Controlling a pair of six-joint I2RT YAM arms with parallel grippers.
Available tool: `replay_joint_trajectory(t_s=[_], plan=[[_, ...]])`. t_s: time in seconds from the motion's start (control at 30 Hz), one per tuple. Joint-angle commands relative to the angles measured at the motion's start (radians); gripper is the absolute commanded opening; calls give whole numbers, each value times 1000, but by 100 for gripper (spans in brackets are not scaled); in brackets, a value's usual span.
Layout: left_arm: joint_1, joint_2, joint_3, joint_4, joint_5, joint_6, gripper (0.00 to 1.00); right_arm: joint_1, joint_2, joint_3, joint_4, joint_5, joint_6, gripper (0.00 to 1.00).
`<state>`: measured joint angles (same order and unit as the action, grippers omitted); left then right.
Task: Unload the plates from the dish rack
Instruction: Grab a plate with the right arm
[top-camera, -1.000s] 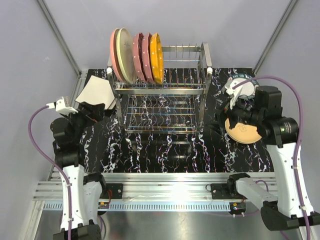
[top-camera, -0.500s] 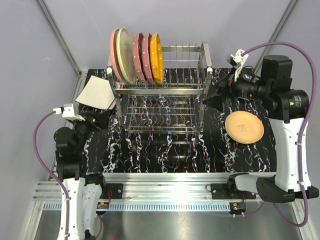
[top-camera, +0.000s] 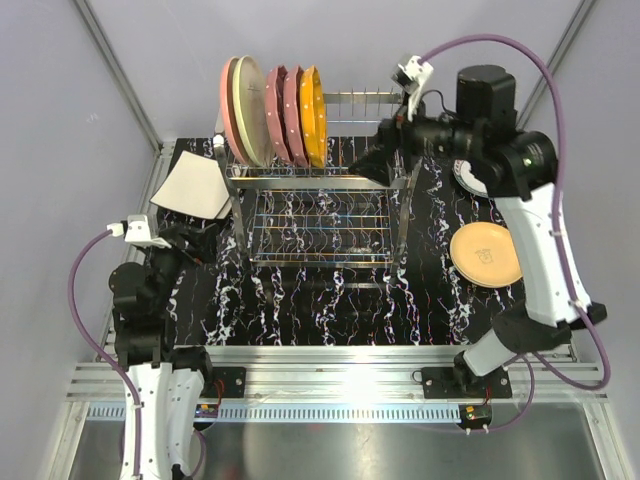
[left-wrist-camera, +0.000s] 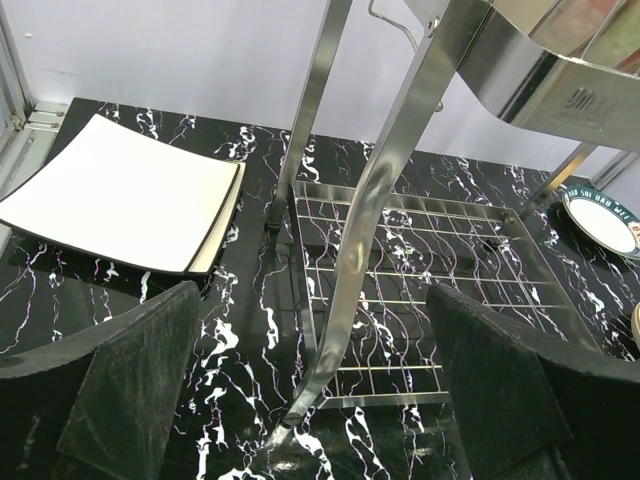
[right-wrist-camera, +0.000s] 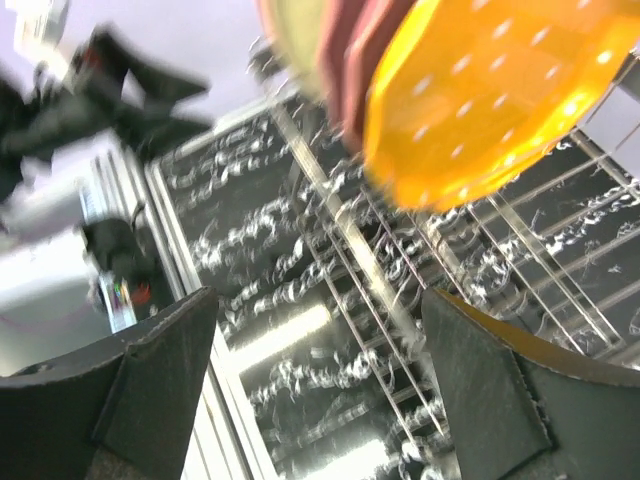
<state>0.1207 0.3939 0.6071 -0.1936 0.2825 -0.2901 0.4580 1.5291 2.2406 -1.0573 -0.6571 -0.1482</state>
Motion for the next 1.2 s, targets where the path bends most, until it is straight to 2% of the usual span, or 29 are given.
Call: replay_joint_trajectory(t_s=[0.0,0.2,0.3,0.43,0.7,1.0,1.17], plan=[[-4,-20,-10,33,-13,16,99,13,80,88,175,54,204,89],[-6,-26,-9,29,-23,25,99,13,212,189,339,-21,453,80],[-6,-26,-7,25,-25,25,99,18,249,197,405,-18,510,77],[-7,-29,-7,23,-29,28,99,19,315,257,410,2,530,73],[-6,-32,-7,22,-29,28,99,27,353,254,464,4,587,67],[-6,-35,-7,25,-29,29,99,65,390,261,448,53,559,60],[-6,-36,-6,25,-28,29,99,77,398,261,425,108,538,53]])
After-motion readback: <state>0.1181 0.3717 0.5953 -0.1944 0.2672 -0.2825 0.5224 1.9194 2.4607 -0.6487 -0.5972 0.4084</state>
